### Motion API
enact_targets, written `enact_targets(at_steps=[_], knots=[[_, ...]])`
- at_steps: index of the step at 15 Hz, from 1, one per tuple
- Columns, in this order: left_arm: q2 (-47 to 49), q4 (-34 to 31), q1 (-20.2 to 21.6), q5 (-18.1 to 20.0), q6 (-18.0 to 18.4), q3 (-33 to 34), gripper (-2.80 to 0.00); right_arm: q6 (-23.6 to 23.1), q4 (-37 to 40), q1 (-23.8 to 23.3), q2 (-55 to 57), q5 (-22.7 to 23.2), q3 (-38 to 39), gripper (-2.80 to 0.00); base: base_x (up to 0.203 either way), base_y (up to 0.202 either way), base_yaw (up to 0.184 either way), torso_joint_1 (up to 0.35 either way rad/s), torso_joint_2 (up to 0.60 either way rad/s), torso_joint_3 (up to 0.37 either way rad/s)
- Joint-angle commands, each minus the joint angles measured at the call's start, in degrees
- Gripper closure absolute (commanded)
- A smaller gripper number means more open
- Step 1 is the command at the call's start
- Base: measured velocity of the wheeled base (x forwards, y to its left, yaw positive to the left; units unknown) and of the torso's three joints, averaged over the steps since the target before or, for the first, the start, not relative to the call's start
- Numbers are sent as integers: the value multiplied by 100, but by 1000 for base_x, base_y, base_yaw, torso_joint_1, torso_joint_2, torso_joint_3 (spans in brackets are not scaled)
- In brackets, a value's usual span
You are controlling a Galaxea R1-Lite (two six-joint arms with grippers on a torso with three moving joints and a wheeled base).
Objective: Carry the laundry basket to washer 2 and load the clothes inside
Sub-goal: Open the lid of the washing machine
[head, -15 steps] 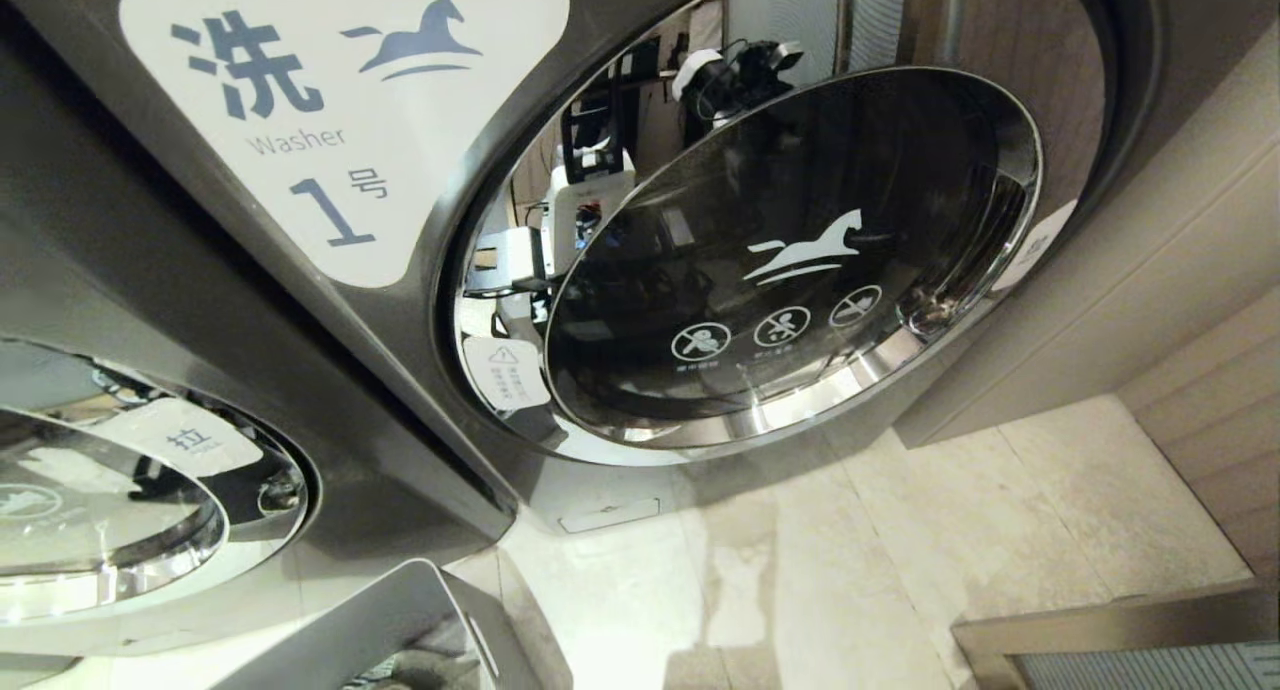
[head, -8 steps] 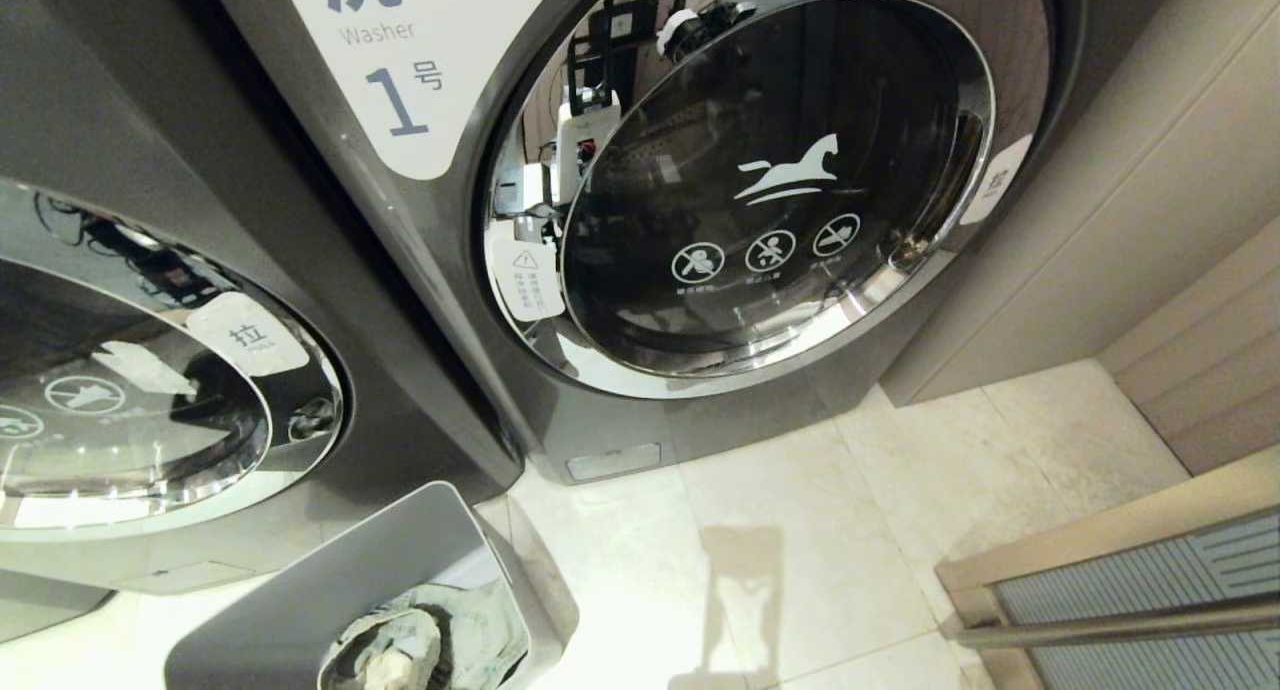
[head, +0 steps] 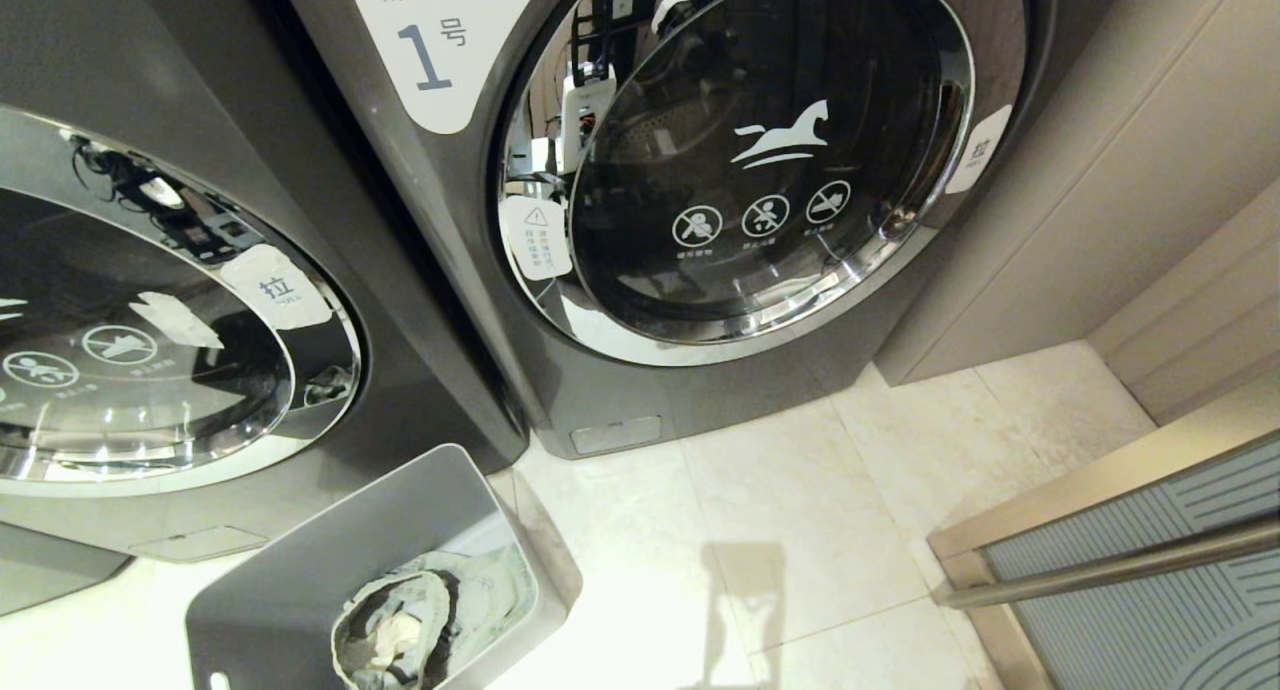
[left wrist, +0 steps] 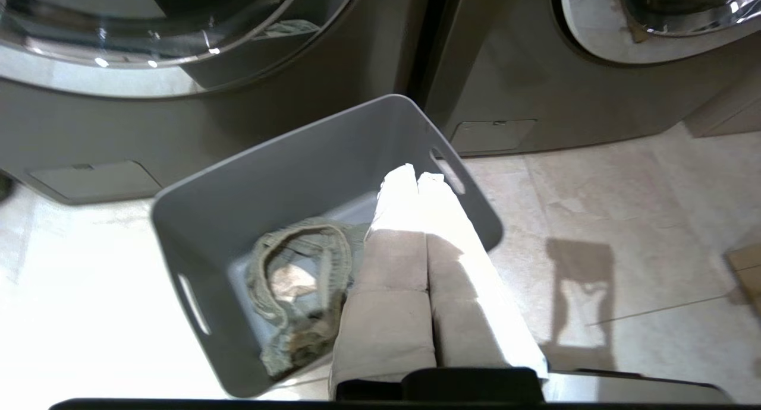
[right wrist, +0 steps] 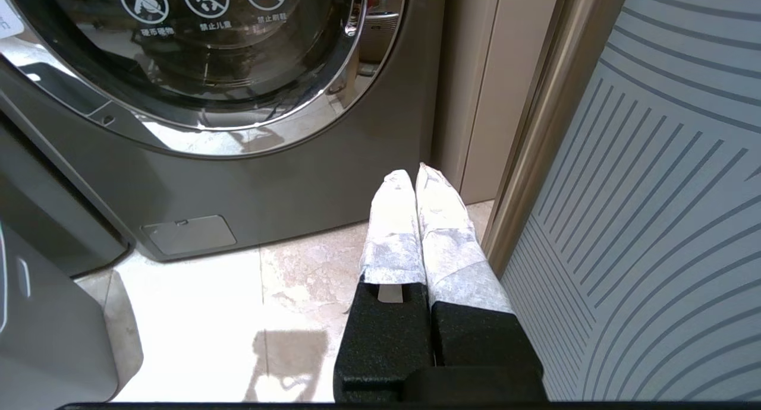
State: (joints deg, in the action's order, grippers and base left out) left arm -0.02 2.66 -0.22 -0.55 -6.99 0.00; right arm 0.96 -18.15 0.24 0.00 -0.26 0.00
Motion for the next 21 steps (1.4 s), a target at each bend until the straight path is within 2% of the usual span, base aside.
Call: enact_targets(at_steps=[1,2,5,6,7,10,11,21], knots=[[-6,-11,-1,2,-257,0,0,0,-13,4,9,-1,229,0,0,0,0,0,0,0],[-6,-28,4,2,-434,0,0,0,-13,2,9,-1,229,0,0,0,0,0,0,0],[-6,-29,-4,2,-435,0,0,0,-13,2,9,-1,229,0,0,0,0,0,0,0],[-6,-16,0,12,-334,0,0,0,-13,2,9,-1,229,0,0,0,0,0,0,0],[-6,8,2,58,-29,0,0,0,-13,2,9,-1,229,0,0,0,0,0,0,0],[-6,-59,3,122,1381,0,0,0,-13,2,9,-1,229,0,0,0,0,0,0,0],[-6,-129,4,182,1503,0,0,0,-13,2,9,-1,229,0,0,0,0,0,0,0],[-6,-257,4,169,1360,0,0,0,-13,2,9,-1,229,0,0,0,0,0,0,0]])
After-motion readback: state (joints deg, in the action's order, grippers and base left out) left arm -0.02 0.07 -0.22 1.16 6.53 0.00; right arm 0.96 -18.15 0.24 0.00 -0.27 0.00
